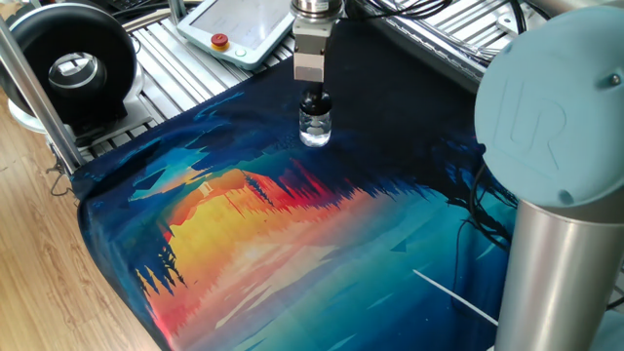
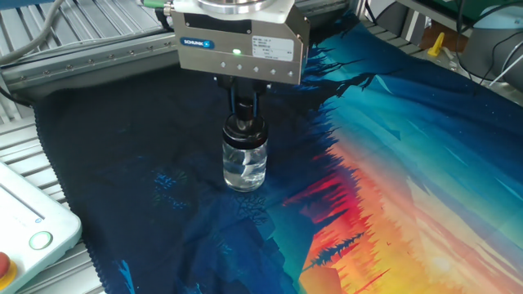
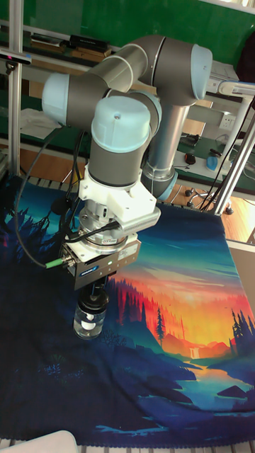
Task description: Screw the lid onto the jar
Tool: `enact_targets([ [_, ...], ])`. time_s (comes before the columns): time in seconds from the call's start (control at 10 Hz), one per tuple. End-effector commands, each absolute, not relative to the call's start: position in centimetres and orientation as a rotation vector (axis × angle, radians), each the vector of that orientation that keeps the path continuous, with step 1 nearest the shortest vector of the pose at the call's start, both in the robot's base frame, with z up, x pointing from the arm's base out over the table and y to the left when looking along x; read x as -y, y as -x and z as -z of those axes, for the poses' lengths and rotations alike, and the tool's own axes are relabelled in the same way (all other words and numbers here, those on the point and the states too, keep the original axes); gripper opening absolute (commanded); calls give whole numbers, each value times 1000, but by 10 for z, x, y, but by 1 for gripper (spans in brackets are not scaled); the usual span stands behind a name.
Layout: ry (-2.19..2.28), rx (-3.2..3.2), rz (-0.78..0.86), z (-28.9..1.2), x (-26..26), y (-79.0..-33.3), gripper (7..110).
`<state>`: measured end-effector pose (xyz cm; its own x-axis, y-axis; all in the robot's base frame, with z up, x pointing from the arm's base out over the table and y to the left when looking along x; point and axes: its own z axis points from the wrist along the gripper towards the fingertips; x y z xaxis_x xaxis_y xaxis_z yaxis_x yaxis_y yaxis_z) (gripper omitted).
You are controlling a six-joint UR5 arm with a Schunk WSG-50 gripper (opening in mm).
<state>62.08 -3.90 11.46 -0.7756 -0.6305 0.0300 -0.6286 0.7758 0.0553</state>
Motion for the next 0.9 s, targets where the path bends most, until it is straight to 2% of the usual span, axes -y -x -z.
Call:
enact_targets([
  [0.0, -1000, 2939, 45, -116, 41, -625, 7],
  [0.2, -963, 2943, 26, -122, 42, -625, 7],
  [0.8, -801, 2982, 27, -113, 42, -625, 7],
])
